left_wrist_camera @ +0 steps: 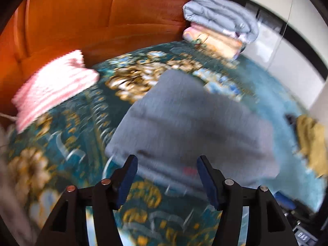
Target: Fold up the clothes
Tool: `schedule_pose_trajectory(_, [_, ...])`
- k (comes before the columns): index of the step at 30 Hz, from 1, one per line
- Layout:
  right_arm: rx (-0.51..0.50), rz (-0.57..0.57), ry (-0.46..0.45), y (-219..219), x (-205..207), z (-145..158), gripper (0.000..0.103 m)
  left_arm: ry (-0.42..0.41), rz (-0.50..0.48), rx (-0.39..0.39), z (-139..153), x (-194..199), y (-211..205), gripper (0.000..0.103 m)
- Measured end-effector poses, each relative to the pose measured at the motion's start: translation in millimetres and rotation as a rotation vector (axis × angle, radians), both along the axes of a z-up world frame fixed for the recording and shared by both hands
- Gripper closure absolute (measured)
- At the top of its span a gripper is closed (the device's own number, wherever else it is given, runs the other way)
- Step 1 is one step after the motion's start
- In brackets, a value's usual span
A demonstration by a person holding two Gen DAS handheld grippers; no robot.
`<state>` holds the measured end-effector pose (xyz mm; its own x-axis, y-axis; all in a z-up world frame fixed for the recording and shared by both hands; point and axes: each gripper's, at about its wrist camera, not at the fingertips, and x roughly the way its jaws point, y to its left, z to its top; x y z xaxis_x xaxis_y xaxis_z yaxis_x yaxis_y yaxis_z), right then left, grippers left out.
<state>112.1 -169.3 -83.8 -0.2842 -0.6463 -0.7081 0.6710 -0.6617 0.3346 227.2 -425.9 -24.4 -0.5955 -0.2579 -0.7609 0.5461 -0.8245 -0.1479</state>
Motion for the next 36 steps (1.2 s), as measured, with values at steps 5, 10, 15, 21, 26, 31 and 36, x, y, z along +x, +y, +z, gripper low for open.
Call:
schedule_pose_trajectory(5, [0.1, -0.03, 0.079, -6.1, 8.5, -9.5, 0.051, -0.088, 0.026, -0.085, -21.0, 14.0, 43.5, 0.022])
schedule_pose_trajectory(10, [0.137, -0.041, 0.104, -7.8, 8.3, -11.2, 0.048, -0.15, 0.081, -0.119, -49.1, 7.9, 67.1, 0.016])
schedule_pose_trajectory(15, [0.148, 0.009, 0.098, -14.8, 8.5, -18.9, 0.031, -0.144, 0.157, -0.13, -56.6, 9.0, 68.5, 0.0])
schedule_pose_trajectory(21, [0.247, 0.083, 0.164, -36.0, 23.4, -25.6, 0.007, -0.152, 0.166, -0.143, -61.0, 7.7, 67.1, 0.0])
schedule_pose_trajectory(26, [0.248, 0.057, 0.185, -33.9, 25.1, -24.1, 0.007, -0.139, 0.162, -0.125, -61.0, 9.1, 66.1, 0.0])
schedule_pose_trajectory(31, [0.273, -0.059, 0.277, -27.6, 30.3, -14.0, 0.007, -0.139, 0.155, -0.142, -59.9, 9.0, 70.0, 0.0])
schedule_pose_trajectory(36, [0.28, -0.009, 0.152, -32.2, 12.3, -28.7, 0.0, -0.138, 0.124, -0.16, -58.9, 6.1, 76.2, 0.0])
